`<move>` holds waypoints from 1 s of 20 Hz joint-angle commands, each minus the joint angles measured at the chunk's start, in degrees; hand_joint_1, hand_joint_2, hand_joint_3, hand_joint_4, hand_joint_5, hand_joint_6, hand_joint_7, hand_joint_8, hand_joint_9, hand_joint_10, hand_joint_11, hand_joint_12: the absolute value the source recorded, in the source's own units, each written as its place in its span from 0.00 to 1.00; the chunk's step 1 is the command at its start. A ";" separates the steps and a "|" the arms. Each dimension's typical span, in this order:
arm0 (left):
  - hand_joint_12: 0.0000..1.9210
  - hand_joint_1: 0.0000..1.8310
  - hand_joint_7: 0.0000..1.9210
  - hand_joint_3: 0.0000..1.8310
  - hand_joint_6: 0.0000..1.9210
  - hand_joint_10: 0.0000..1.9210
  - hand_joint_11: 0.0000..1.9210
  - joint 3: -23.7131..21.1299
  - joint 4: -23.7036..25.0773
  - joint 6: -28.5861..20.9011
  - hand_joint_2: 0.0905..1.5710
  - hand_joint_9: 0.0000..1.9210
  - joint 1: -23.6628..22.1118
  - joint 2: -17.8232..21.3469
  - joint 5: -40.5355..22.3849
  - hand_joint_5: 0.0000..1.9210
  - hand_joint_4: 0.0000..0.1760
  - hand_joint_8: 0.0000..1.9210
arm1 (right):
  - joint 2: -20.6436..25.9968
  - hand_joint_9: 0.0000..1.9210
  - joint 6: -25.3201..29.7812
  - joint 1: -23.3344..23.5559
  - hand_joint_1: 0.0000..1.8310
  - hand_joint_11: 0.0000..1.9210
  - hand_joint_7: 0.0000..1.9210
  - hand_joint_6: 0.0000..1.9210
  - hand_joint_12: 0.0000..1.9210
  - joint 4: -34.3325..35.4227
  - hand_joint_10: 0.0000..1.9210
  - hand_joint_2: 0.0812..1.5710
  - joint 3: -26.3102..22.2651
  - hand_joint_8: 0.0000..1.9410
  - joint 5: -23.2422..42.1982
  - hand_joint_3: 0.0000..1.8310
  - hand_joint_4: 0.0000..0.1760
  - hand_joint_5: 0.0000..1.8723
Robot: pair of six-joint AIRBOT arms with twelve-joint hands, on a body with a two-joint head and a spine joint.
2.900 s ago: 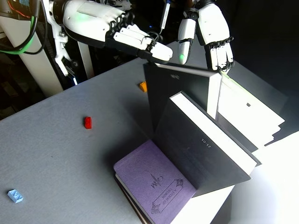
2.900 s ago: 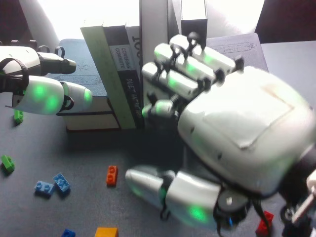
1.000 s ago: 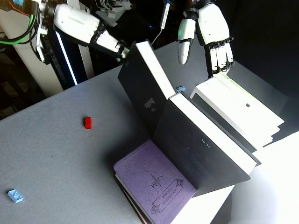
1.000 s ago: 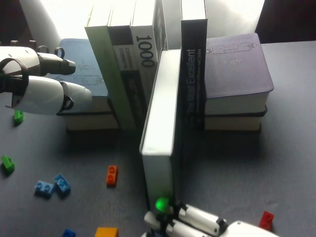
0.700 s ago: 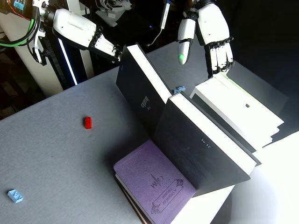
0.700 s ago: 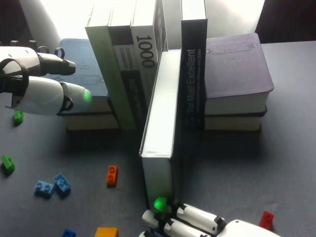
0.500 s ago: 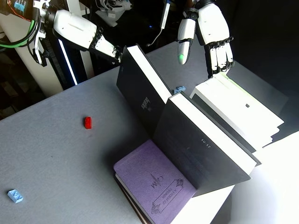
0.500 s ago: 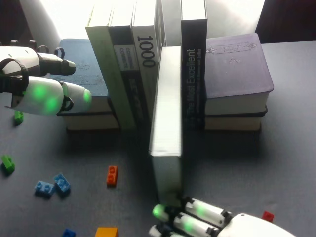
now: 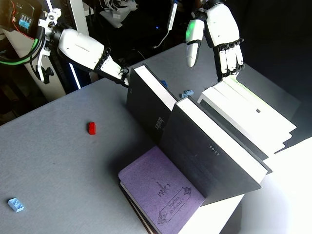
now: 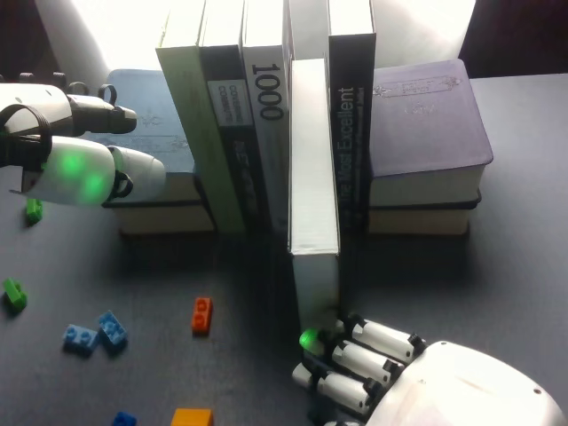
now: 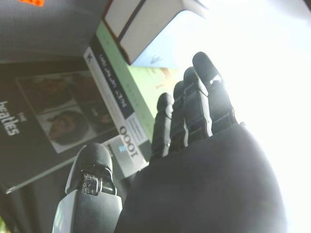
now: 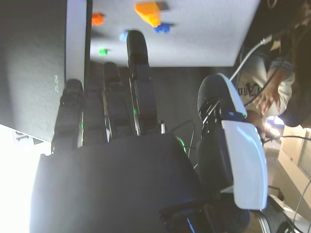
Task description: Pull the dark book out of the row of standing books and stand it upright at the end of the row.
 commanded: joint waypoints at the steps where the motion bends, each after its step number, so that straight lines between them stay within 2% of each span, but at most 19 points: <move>1: 0.42 0.01 0.07 0.00 0.00 0.00 0.00 -0.04 2.43 -0.12 0.81 0.09 -0.50 0.54 -2.50 0.08 0.13 0.00 | 0.27 0.00 0.67 -0.33 0.00 0.00 0.10 0.03 0.00 -2.94 0.00 0.77 0.35 0.00 3.61 0.00 0.00 0.36; 6: 0.40 0.02 0.06 0.00 0.00 0.00 0.00 -0.03 2.44 -0.12 0.81 0.09 -0.50 0.55 -2.50 0.07 0.13 0.00 | 0.43 0.00 0.61 -3.68 0.00 0.00 0.09 0.03 0.00 -2.94 0.00 0.77 -0.24 0.00 1.13 0.00 0.00 0.35; 11: 0.42 0.02 0.07 0.00 0.00 0.00 0.00 -0.04 2.44 -0.12 0.81 0.09 -0.50 0.56 -2.51 0.07 0.14 0.00 | 2.63 0.00 0.32 -4.48 0.00 0.00 0.09 0.03 0.00 -2.95 0.00 0.77 -4.99 0.00 -1.34 0.00 0.00 0.35; 13: 0.40 0.00 0.06 0.00 0.00 0.00 0.00 -0.04 2.44 -0.12 0.82 0.09 -0.52 0.56 -2.51 0.07 0.12 0.00 | 3.89 0.00 0.84 -3.23 0.00 0.00 0.09 0.02 0.00 -2.95 0.00 0.77 -6.73 0.00 -0.99 0.00 0.00 0.35; 17: 0.41 0.02 0.07 0.00 0.00 0.00 0.00 -0.04 2.44 -0.12 0.81 0.09 -0.53 0.56 -2.51 0.08 0.14 0.00 | 9.12 0.00 3.31 2.46 0.00 0.00 0.10 0.02 0.00 -2.81 0.00 0.77 -9.89 0.00 -0.33 0.00 0.00 0.35; 20: 0.43 0.01 0.07 0.00 0.00 0.00 0.00 -0.04 2.45 -0.11 0.81 0.10 -0.54 0.56 -2.52 0.08 0.14 0.00 | 13.92 0.00 3.75 8.65 0.01 0.00 0.09 0.01 0.00 1.64 0.00 0.77 -10.36 0.00 -3.57 0.00 0.00 0.32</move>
